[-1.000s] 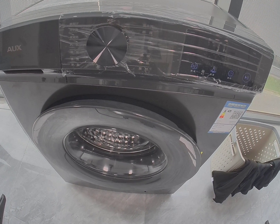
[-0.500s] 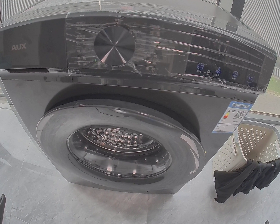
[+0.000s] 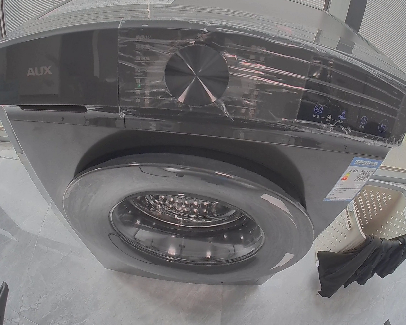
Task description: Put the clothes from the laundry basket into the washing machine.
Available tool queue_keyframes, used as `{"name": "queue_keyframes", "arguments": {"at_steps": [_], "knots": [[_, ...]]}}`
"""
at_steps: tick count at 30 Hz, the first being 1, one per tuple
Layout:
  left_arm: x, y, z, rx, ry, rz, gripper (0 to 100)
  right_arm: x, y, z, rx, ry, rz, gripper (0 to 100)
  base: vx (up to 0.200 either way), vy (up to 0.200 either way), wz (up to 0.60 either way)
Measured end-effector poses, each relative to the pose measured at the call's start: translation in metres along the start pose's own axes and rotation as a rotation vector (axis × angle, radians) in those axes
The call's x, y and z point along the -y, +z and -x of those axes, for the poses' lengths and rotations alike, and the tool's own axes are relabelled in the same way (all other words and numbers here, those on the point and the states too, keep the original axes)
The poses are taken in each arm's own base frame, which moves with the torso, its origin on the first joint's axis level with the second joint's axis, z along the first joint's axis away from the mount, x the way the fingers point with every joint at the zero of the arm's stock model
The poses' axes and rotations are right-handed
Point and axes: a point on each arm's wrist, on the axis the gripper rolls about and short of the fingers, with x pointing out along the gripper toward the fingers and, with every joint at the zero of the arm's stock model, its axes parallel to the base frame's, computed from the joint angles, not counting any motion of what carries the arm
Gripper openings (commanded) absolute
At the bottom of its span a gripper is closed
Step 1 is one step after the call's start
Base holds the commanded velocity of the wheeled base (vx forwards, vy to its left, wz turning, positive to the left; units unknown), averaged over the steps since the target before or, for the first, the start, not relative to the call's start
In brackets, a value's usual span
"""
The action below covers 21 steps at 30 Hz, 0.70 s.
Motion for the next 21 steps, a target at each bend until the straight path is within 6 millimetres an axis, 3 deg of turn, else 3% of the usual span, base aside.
{"name": "queue_keyframes", "arguments": {"at_steps": [21], "knots": [[0.0, -0.0001, 0.0, -0.001, 0.002, -0.001, 100, 0.0001, 0.0, 0.0, 0.0, 0.0, -0.004, 100, 0.0, 0.0, 0.0]]}}
